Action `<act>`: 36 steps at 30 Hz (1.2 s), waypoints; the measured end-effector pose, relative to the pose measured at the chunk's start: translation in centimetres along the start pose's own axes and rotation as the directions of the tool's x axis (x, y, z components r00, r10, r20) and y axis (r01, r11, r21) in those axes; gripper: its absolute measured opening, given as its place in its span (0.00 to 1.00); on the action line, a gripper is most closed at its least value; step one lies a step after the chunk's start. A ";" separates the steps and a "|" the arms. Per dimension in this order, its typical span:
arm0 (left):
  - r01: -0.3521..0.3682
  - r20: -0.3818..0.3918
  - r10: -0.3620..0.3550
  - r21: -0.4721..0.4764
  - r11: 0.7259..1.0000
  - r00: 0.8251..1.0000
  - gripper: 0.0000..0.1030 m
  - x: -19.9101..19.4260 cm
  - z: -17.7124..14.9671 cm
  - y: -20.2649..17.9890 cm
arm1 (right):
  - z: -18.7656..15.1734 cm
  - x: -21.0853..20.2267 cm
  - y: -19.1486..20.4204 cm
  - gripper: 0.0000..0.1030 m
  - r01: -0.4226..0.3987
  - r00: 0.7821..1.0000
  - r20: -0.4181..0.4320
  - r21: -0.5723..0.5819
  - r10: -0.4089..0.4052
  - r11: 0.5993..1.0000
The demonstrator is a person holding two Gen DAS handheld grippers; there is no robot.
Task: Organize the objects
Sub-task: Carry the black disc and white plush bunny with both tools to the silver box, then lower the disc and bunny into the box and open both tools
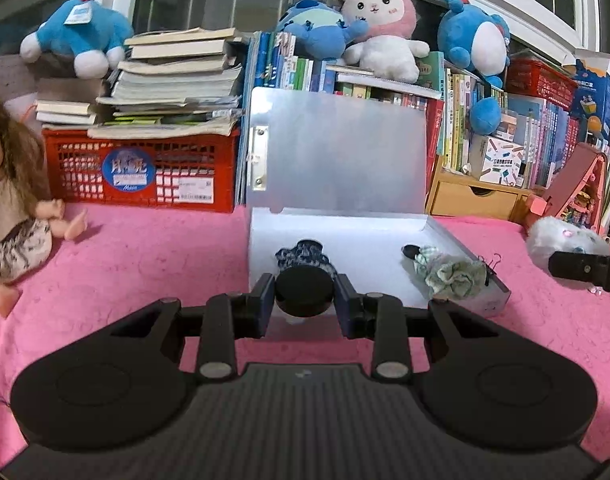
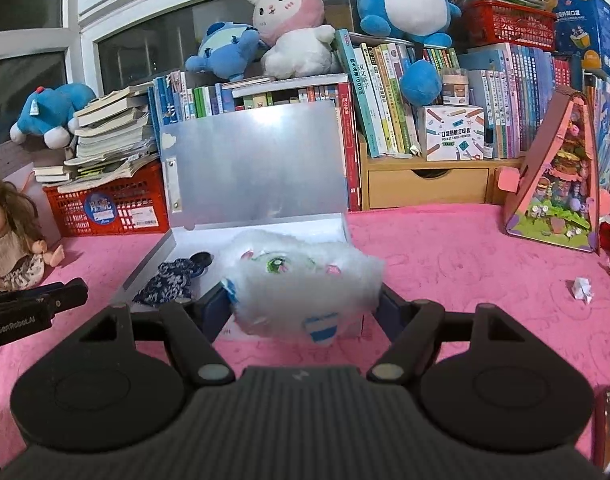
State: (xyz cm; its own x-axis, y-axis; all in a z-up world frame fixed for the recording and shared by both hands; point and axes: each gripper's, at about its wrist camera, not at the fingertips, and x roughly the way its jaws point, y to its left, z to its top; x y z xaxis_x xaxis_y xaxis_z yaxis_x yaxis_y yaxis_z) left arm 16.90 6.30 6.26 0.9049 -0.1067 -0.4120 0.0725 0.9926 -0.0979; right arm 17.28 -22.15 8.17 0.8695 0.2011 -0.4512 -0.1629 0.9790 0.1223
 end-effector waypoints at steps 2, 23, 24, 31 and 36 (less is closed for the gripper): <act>0.001 -0.004 -0.001 0.004 1.000 1.000 0.36 0.6 0.6 -0.1 | 0.5 0.7 -0.4 0.73 -0.005 1.000 -0.006 0.011 0.005 1.000; -0.028 -0.102 0.026 -0.022 0.999 0.994 0.36 10.9 4.1 -0.6 | 3.2 9.0 -1.0 0.73 -0.028 0.997 -0.078 0.030 0.030 0.999; -0.032 -0.110 0.029 -0.025 0.999 0.994 0.36 11.4 4.1 -0.5 | 3.2 9.5 -0.9 0.73 -0.028 0.996 -0.083 0.029 0.030 0.999; -0.046 -0.149 0.042 -0.022 0.999 0.988 0.36 14.7 4.3 0.2 | 4.0 12.9 -0.5 0.73 -0.032 0.992 -0.123 0.008 0.033 0.999; -0.049 -0.177 0.045 -0.015 0.999 0.983 0.36 17.7 5.9 0.6 | 5.0 16.0 -0.9 0.73 -0.043 0.986 -0.163 0.017 0.045 0.999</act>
State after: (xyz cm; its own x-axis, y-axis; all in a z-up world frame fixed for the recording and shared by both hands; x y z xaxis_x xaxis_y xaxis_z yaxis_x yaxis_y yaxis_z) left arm 35.46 5.38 4.20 0.8186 -0.0702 -0.5700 0.0219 0.9956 -0.0912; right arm 33.68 -19.99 5.31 0.7736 0.2476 -0.5833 -0.1923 0.9688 0.1562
